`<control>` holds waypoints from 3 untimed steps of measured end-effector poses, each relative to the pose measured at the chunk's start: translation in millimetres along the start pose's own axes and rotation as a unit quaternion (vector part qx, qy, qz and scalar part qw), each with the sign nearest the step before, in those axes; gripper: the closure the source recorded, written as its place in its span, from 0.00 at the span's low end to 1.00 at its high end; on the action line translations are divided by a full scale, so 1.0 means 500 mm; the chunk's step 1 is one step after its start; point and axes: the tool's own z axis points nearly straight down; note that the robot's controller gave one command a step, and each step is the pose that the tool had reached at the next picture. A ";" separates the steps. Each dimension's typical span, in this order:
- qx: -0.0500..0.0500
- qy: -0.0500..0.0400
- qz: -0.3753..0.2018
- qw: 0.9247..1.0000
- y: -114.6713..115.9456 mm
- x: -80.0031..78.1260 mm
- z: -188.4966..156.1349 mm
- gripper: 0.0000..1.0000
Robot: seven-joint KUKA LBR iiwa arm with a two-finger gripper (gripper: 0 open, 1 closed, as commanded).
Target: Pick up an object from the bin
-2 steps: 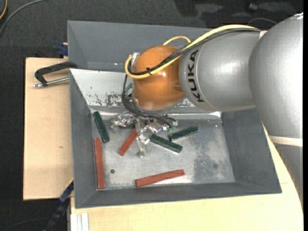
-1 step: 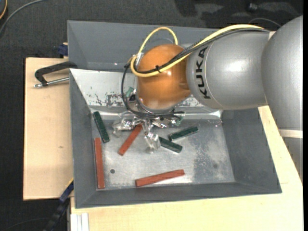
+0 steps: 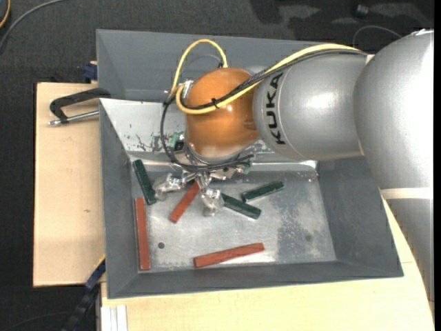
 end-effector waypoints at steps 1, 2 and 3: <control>0.000 0.000 -0.173 0.985 0.013 -0.019 -0.002 0.00; -0.001 0.000 -0.173 0.985 0.013 -0.019 -0.001 1.00; -0.001 -0.001 -0.171 0.985 0.014 -0.022 -0.007 1.00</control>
Offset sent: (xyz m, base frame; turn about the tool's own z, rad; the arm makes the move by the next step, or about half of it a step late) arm -0.0036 0.0093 -0.0004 -0.3519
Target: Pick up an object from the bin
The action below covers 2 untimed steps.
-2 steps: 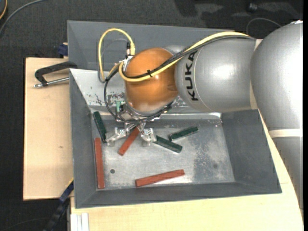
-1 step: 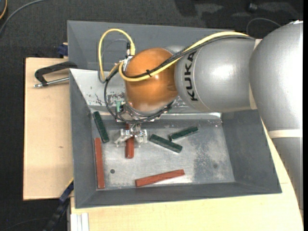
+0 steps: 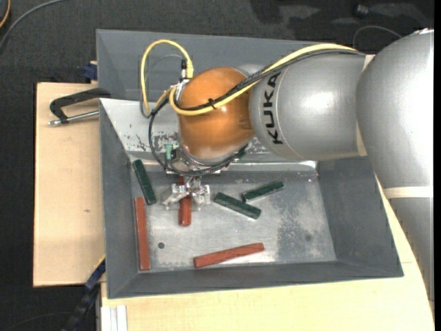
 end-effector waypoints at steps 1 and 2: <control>0.002 0.000 0.002 1.000 -0.003 -0.003 -0.036 1.00; 0.002 0.000 0.005 1.000 -0.006 -0.006 -0.059 1.00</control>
Offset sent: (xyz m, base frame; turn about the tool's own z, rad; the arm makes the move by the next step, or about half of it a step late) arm 0.0000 0.0000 0.0158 0.0000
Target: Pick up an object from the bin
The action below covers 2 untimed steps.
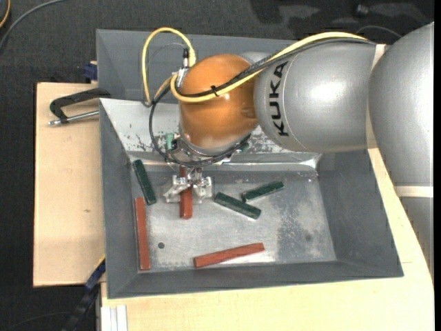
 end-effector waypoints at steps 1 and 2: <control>0.001 0.000 0.002 1.000 -0.003 -0.004 -0.052 1.00; 0.002 0.000 0.004 1.000 -0.008 -0.008 -0.127 1.00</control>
Offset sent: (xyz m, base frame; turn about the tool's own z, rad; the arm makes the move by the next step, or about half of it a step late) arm -0.0001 0.0001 0.0229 0.0000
